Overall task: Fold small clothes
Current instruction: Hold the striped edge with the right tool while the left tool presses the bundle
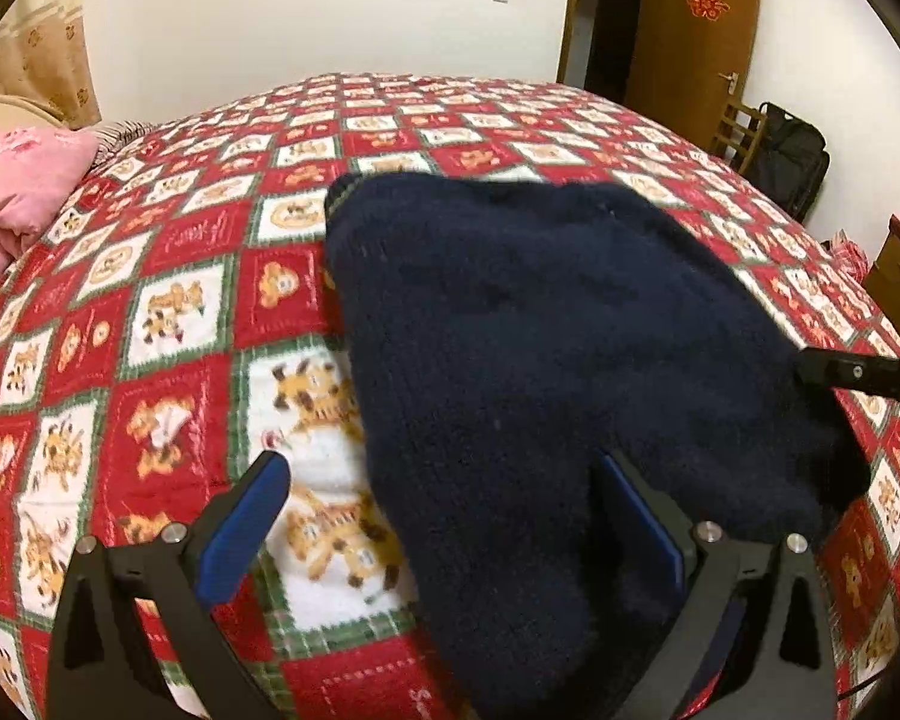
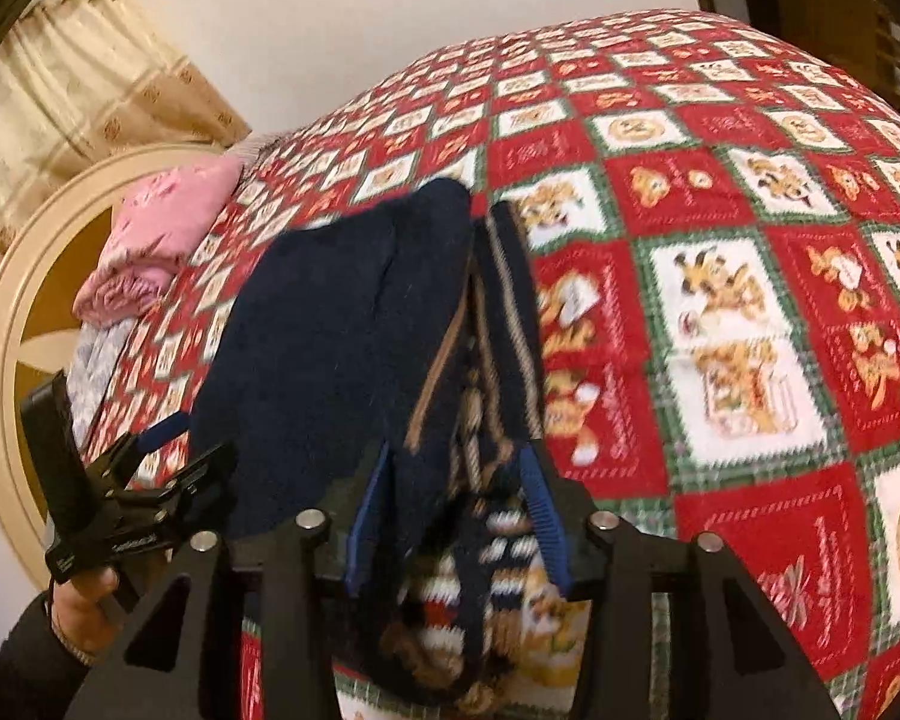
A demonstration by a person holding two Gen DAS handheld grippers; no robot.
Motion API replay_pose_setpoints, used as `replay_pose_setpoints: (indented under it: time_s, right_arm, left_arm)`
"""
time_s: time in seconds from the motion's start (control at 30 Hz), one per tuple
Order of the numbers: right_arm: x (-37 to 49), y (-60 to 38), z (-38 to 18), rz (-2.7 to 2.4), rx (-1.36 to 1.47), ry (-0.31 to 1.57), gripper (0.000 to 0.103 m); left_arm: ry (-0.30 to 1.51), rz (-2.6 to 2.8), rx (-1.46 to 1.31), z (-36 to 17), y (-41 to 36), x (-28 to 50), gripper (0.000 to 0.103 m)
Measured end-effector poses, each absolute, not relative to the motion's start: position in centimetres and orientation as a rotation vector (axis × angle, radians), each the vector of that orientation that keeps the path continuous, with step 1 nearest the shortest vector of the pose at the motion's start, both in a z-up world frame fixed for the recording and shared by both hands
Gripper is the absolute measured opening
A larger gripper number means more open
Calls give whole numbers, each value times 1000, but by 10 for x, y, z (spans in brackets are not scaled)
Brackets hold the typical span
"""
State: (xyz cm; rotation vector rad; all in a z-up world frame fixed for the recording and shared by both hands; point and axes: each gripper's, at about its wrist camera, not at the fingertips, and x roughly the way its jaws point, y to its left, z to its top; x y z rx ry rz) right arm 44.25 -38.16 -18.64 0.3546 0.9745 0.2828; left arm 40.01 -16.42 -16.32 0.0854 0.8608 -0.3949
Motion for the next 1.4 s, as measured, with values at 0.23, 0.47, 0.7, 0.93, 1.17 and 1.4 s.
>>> replay_pose_setpoints:
  time_s: [0.23, 0.47, 0.7, 0.93, 1.17, 1.4]
  right_arm:
    - [479, -390, -190, 255, 397, 972, 52]
    - [500, -371, -198, 231, 295, 996, 54]
    - [514, -390, -220, 267, 431, 1035, 69]
    - [510, -396, -210, 299, 453, 979, 69]
    - [525, -393, -217, 330, 498, 1014, 69]
    - [528, -388, -232, 359, 507, 1033, 69]
  left_arm:
    - [855, -366, 95, -161, -164, 429, 103]
    - [892, -401, 97, -175, -174, 440, 103]
    - [943, -440, 36, -182, -172, 450, 103]
    - [913, -433, 47, -167, -167, 454, 103]
    - [955, -476, 41, -178, -170, 468, 103]
    - [1026, -559, -140, -199, -159, 482, 103]
